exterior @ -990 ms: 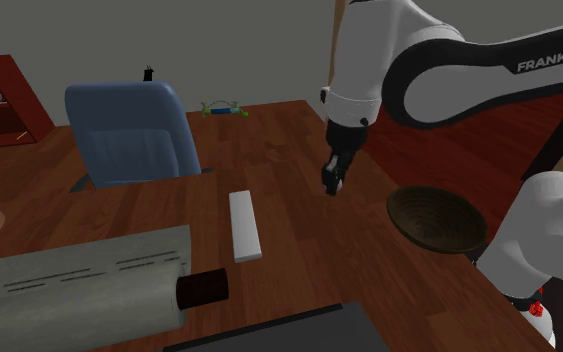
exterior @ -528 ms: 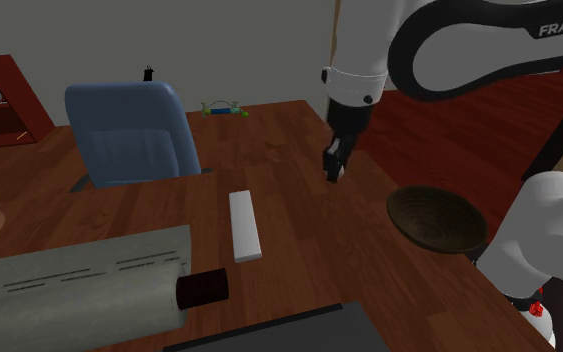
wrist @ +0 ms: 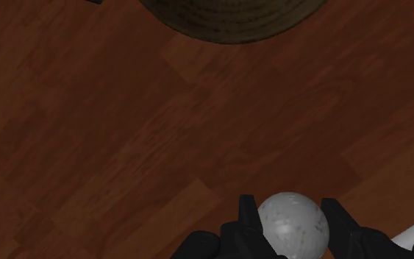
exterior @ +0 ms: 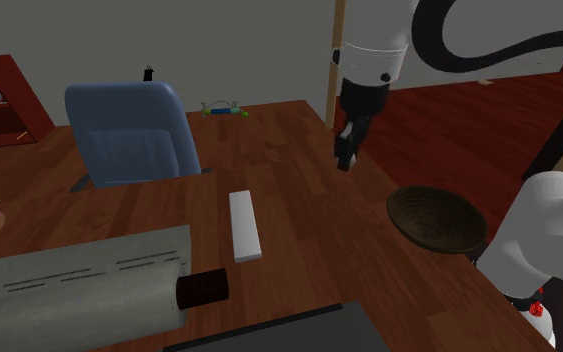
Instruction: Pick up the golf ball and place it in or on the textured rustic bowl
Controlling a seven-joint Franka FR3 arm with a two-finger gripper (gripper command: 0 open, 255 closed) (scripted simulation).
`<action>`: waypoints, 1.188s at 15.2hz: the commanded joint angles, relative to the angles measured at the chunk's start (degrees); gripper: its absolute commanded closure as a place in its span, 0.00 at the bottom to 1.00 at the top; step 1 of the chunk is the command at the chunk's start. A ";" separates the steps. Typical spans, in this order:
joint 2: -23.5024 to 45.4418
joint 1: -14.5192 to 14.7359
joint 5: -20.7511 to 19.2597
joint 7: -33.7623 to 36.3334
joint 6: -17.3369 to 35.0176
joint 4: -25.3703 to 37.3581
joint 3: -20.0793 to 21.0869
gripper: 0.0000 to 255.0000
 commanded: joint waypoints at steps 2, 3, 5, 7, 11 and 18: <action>-6.31 1.28 0.97 -0.72 -2.31 -4.01 -1.25 1.00; -8.71 1.77 1.24 -0.97 -3.25 -5.51 -1.73 1.00; -13.53 2.78 1.64 -1.36 -5.34 -8.31 -2.69 1.00; -18.36 3.81 1.87 -1.60 -7.75 -10.83 -3.62 1.00; -28.02 5.82 1.93 -1.74 -13.48 -14.98 -5.35 1.00; -36.64 7.67 2.34 -1.53 -16.30 -20.93 -5.92 1.00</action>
